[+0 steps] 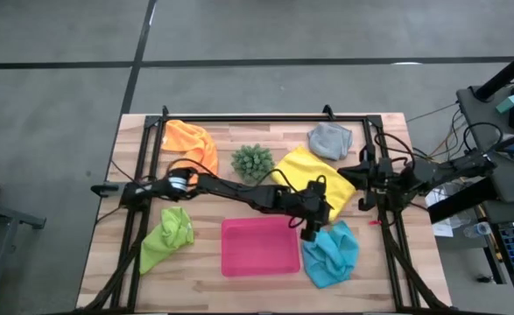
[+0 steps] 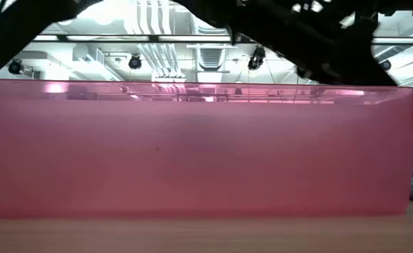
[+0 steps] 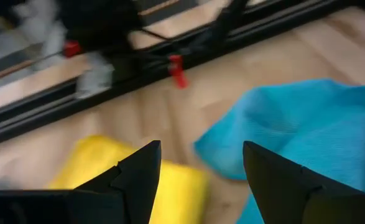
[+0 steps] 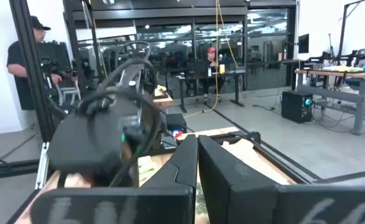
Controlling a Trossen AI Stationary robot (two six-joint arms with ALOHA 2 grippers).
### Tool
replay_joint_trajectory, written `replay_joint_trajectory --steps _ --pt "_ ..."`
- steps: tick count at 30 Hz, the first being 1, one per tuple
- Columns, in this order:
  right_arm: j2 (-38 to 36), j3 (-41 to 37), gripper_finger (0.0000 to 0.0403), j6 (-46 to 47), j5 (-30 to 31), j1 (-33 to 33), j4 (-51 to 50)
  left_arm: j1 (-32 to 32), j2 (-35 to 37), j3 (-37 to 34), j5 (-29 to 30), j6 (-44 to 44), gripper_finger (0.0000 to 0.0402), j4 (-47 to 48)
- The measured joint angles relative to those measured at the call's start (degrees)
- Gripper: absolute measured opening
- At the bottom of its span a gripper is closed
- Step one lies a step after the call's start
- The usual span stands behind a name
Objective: Fold microfiber towels
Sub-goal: Fold the yellow microfiber cloth
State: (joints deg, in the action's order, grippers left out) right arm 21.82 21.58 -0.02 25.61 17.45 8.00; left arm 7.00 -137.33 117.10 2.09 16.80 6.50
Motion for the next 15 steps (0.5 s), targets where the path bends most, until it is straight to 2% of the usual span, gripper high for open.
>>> replay_joint_trajectory --steps 8,15 --pt "-0.01 -0.08 0.0009 -0.17 0.0 0.0 0.01 -0.09 -6.03 4.77 -1.63 0.48 0.0212 -0.79" --pt "0.03 -0.03 0.0009 -0.74 0.0 0.0 0.01 -1.05 -7.82 4.9 -3.12 0.41 0.0212 -8.46"
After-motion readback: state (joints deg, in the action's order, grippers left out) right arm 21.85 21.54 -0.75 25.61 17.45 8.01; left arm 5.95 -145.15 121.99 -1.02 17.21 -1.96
